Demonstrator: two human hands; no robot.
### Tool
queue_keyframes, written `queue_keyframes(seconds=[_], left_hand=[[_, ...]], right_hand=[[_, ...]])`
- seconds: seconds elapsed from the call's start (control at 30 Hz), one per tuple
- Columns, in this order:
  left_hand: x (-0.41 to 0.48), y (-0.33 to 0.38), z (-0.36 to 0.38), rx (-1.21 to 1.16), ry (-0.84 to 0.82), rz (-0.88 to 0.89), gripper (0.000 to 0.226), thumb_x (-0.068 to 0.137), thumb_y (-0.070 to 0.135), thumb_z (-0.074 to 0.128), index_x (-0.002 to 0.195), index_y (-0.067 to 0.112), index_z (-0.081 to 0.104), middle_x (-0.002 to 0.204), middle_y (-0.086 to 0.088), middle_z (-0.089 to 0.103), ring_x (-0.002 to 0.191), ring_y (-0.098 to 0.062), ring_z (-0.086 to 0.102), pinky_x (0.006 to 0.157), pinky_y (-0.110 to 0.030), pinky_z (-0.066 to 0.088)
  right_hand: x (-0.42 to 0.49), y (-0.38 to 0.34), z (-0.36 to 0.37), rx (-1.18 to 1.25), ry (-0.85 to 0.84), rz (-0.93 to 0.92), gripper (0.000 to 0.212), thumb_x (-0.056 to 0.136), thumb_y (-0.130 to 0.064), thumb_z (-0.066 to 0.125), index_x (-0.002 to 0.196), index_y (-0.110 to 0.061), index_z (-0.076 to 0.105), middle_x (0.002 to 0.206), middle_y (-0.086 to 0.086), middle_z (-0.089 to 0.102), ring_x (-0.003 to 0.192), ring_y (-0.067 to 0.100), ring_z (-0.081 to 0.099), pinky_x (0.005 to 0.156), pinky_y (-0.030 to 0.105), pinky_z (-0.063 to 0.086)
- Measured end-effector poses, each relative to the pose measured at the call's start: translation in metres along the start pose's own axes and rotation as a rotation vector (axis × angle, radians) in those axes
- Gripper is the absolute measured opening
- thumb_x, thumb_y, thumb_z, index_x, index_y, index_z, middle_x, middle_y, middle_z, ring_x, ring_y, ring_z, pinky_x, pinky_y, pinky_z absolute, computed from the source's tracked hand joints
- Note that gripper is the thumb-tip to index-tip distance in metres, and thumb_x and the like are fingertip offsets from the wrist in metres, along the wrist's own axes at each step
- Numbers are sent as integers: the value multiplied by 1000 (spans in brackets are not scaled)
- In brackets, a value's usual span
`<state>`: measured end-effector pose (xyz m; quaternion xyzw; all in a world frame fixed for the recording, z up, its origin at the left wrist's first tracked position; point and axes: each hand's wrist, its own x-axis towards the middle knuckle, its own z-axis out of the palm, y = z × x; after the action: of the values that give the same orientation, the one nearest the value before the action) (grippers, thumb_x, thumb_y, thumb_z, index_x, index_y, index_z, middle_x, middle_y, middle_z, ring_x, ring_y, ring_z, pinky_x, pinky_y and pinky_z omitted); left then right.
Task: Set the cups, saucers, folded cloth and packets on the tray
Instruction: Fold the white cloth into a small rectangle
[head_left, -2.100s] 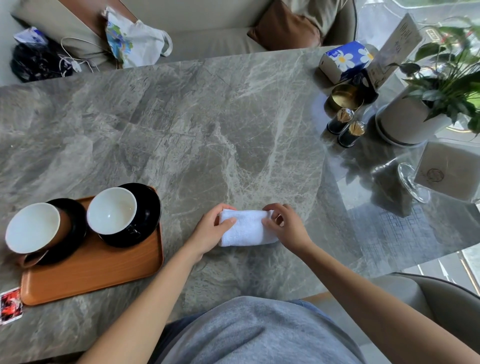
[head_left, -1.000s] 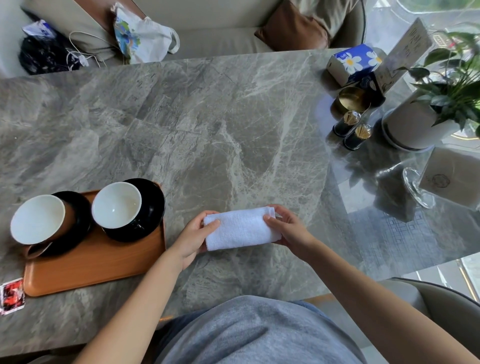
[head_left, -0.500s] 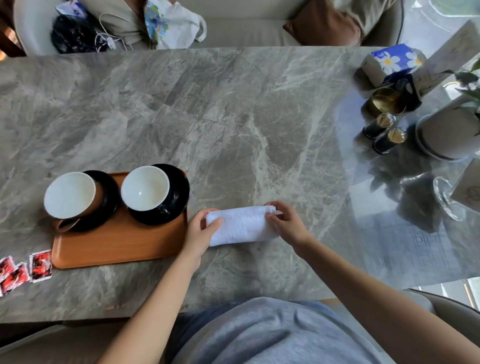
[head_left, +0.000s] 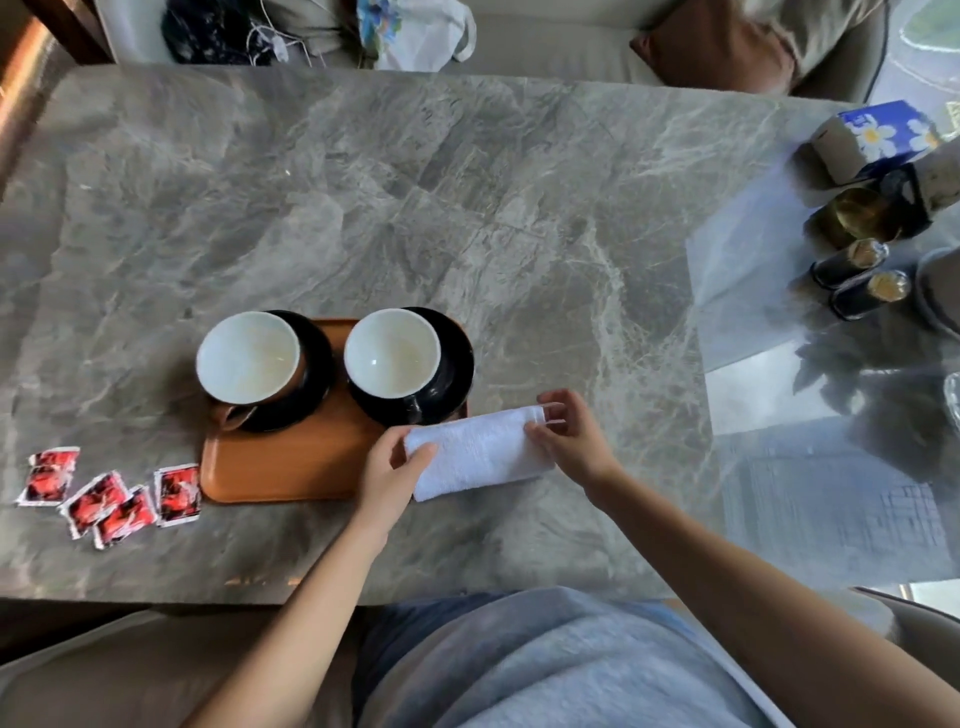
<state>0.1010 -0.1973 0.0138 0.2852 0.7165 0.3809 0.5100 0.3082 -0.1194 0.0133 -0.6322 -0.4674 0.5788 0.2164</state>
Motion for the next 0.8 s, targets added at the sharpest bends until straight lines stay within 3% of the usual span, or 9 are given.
queue_keyframes(seconds=[0.13, 0.37, 0.47, 0.53, 0.67, 0.8], left_hand=[[5, -9, -38, 52, 25, 0, 16, 87, 13, 59, 103, 13, 59, 98, -2, 64, 90, -13, 58, 73, -22, 45], [24, -18, -79, 208, -9, 21, 15, 83, 6, 60, 97, 11, 59, 92, 0, 63, 87, -16, 57, 71, -20, 43], [32, -21, -84, 262, -23, 33, 18, 82, 5, 60, 99, 7, 59, 95, -2, 62, 88, -17, 56, 70, -19, 41], [35, -21, -85, 310, -20, 68, 21, 81, 6, 62, 101, 7, 58, 97, -2, 61, 90, -18, 55, 74, -22, 40], [33, -22, -86, 437, 25, 208, 33, 78, 7, 66, 109, 7, 51, 107, -4, 48, 97, -18, 49, 82, -24, 38], [21, -17, -93, 708, -22, 623, 32, 74, 12, 62, 105, 14, 55, 106, -5, 52, 94, -22, 51, 81, -31, 42]], right_hand=[[-11, -7, 36, -19, -3, -34, 23, 84, -7, 66, 97, -14, 48, 94, 6, 57, 82, 19, 58, 72, 33, 48], [-18, -10, 82, -207, 70, -110, 22, 83, -12, 66, 88, -16, 45, 86, -2, 58, 78, 21, 62, 62, 23, 46], [-21, -6, 91, -270, 112, -111, 20, 83, -16, 65, 89, -16, 46, 92, 3, 59, 79, 25, 62, 65, 34, 49], [-22, -4, 95, -313, 156, -125, 20, 83, -18, 64, 90, -17, 46, 96, 3, 55, 77, 22, 60, 64, 34, 48], [-27, -3, 102, -427, 235, -167, 25, 80, -17, 63, 97, -20, 44, 103, -2, 46, 75, 18, 52, 58, 31, 42], [-36, -8, 107, -674, 243, -406, 25, 79, -19, 60, 101, -25, 48, 102, -3, 46, 79, 20, 53, 55, 30, 42]])
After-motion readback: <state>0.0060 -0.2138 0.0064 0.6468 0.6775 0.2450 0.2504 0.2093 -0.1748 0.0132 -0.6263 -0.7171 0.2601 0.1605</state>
